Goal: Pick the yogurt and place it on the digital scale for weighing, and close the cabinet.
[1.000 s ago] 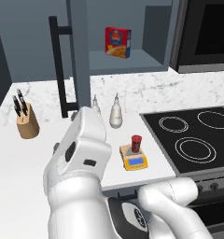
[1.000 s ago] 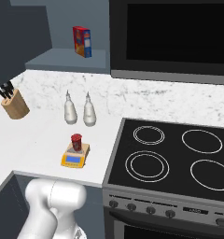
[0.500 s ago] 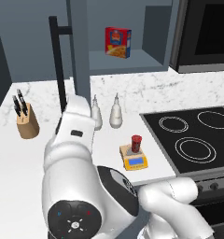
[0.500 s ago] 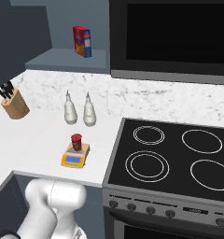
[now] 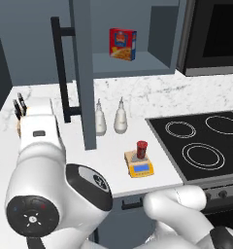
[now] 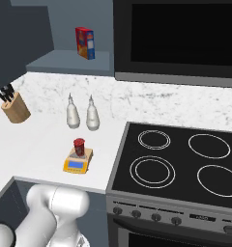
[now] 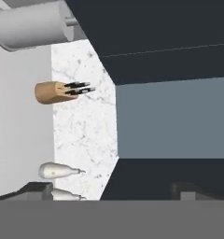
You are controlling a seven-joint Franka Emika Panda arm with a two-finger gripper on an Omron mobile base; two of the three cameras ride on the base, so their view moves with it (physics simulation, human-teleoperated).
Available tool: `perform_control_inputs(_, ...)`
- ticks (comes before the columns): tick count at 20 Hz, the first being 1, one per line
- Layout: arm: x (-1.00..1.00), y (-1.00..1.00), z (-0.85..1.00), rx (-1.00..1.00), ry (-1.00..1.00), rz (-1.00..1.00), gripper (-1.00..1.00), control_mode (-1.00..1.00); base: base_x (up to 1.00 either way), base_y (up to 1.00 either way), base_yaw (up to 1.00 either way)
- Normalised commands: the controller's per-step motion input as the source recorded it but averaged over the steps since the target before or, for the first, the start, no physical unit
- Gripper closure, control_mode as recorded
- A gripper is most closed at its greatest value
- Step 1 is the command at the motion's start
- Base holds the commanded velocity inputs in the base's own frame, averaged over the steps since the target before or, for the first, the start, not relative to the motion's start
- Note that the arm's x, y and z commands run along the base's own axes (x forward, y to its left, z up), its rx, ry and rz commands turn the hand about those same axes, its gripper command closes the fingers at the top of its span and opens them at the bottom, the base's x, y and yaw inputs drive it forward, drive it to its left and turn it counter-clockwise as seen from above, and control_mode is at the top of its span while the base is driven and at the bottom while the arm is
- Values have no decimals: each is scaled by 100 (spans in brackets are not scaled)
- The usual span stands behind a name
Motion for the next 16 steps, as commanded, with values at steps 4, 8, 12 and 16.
perform_control_inputs(4,51,2,0,-23,0,2,-100,-100,0,0,0)
perform_control_inputs(8,40,-5,0,-14,0,0,-100,-100,0,0,0)
perform_control_inputs(12,37,-26,0,-7,0,0,-100,-100,0,0,0)
perform_control_inputs(16,18,-41,0,-2,0,0,-100,-100,0,0,0)
